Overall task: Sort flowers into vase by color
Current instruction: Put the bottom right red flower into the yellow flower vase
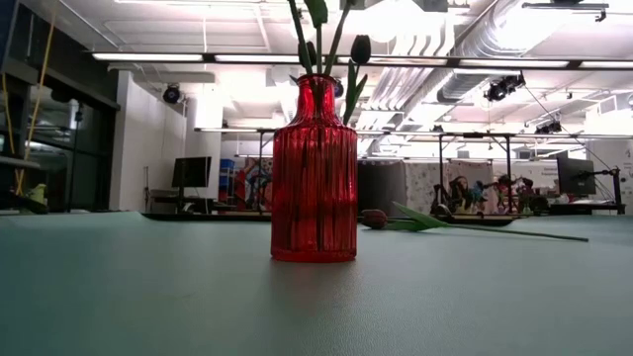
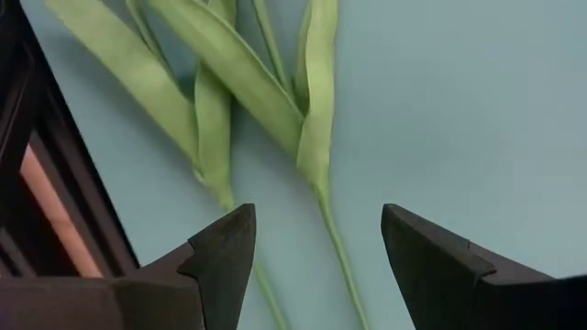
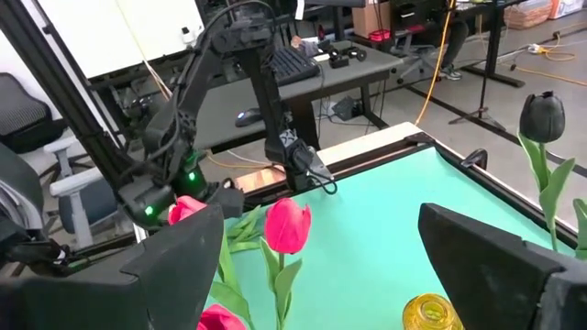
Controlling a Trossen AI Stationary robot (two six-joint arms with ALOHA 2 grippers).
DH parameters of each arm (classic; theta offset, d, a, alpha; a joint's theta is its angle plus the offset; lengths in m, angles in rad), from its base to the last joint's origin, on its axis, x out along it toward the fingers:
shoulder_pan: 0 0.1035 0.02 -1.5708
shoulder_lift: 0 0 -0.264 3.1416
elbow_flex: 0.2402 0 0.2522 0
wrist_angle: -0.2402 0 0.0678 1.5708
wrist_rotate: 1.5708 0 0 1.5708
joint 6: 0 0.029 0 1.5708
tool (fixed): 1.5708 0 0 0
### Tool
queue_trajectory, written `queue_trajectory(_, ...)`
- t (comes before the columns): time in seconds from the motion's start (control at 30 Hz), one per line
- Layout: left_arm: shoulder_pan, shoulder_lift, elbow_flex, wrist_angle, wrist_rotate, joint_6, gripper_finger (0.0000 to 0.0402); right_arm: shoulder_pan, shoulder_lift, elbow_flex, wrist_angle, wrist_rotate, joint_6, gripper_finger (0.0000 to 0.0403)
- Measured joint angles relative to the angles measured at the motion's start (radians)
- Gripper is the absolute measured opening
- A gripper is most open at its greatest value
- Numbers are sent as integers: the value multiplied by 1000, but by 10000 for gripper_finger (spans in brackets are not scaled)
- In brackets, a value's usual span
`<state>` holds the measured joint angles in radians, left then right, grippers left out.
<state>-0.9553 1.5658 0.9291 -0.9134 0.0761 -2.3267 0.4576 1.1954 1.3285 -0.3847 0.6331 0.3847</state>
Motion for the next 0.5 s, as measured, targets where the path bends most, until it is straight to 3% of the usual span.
queue_trajectory(0.33,37,120,0,33,7,6,221,0,0,0,-1,0,0,355)
queue_trajectory(0.5,44,163,4,76,7,33,161,0,0,0,-2,0,0,355)
